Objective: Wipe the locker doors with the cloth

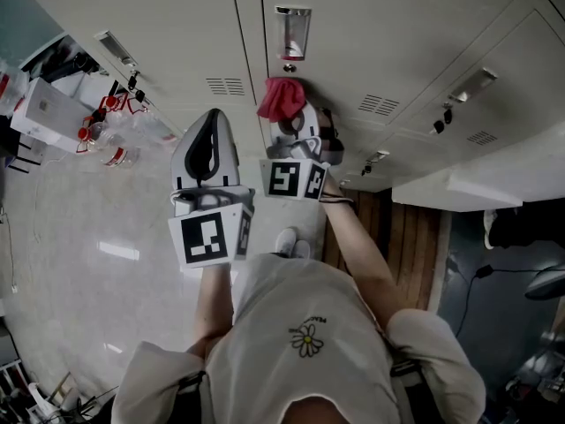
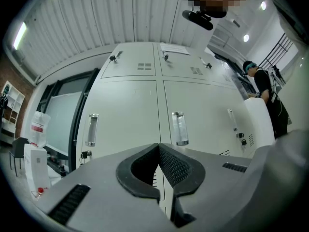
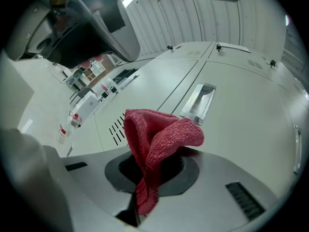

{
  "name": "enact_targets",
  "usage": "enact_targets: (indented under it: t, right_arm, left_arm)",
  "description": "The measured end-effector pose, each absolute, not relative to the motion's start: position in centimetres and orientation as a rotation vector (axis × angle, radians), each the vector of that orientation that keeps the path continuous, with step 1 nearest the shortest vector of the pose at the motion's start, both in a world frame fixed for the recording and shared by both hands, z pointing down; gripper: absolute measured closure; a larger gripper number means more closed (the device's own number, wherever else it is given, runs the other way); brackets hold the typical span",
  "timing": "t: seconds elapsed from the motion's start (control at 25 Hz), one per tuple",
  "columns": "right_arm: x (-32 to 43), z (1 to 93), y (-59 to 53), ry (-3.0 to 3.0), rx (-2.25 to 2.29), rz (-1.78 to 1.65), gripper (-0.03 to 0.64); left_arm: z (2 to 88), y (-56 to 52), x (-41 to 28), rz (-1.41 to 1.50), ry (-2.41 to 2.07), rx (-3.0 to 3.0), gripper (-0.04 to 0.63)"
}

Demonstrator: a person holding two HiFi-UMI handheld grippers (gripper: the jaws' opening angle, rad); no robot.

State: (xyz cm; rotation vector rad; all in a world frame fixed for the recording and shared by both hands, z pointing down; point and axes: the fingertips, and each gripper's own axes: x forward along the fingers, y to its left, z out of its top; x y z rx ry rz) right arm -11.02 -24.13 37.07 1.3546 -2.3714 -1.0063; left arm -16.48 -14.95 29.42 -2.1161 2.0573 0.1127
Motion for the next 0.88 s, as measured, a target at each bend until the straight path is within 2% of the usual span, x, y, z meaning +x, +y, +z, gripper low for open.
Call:
enact_targets:
  t: [0.32, 0.88]
  right_arm:
    - [-7.0, 37.9, -24.5, -2.29, 1.423, -0.983, 0.586]
    - [5.9, 38.7, -25.3, -1.989, 1.639, -0.955, 0.586]
  left_arm:
    - [29.2, -15.6, -15.7, 0.124, 2.024, -2.138, 0.578]
    - [28.6, -16.7, -13.2, 0.136, 1.93, -2.2, 0.579]
